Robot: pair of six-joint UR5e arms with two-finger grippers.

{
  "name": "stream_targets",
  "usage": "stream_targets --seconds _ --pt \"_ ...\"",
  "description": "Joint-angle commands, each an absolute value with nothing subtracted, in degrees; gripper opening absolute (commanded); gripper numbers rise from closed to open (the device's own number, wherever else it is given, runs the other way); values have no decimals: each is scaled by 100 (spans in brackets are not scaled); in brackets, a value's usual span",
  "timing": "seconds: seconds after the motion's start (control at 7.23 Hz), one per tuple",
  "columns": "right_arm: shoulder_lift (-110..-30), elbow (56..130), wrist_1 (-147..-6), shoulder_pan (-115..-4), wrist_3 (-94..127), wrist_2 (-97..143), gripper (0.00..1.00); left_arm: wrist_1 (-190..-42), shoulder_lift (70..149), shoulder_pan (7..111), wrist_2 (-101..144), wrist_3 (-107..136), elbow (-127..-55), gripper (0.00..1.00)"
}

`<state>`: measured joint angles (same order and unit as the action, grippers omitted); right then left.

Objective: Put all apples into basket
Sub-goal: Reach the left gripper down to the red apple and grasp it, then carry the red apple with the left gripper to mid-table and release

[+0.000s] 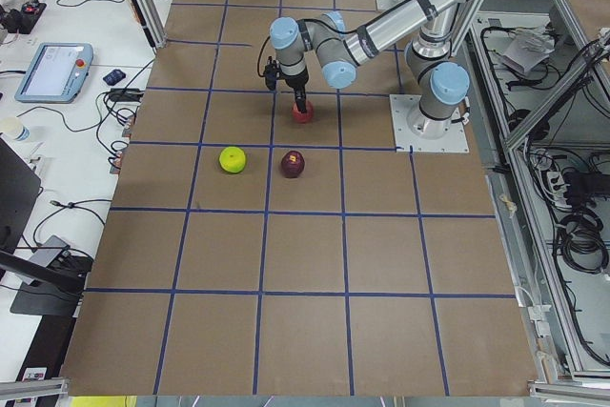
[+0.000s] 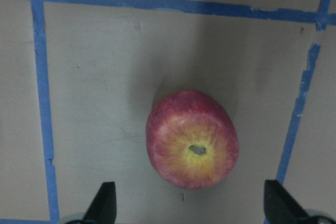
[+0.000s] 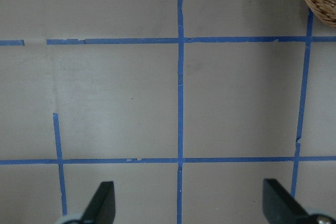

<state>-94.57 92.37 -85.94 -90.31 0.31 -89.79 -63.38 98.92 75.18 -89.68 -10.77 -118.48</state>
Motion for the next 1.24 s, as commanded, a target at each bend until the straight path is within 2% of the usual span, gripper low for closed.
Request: stream_targets --seconds 0.0,0.14,0.28,0.41,0.69,0.83,0.97,1.11 --pt "-9457 9237 -8622 -9044 35 -8982 100 -5611 10159 7515 -8974 -1073 -12233 100" --pt "-9457 9237 -8605 -9044 9 -8974 100 -5416 10299 7515 -8974 -1011 -12330 100" --pt "-9457 9246 -8604 -9044 35 -8974 100 -5423 10309 7523 -8991 -1098 -12348 62" --pt "-9457 9246 -8596 -9044 9 -8982 100 -5466 10214 7576 -8991 -994 -12270 1" --pt "-9457 9263 -8587 -9044 0 -9052 100 -5754 9976 7899 -8948 -626 -11798 0" --pt "-9457 9290 -8596 -9044 -17 -9227 100 -5757 10010 8519 -8573 585 -11543 0" --pt "-9457 9307 -8596 -9053 -18 -9246 100 -5635 10220 9143 -8343 1946 -11131 0" --pt "-9457 9308 -8596 -9053 -35 -9246 100 -5643 10552 9654 -7671 2290 -10744 0"
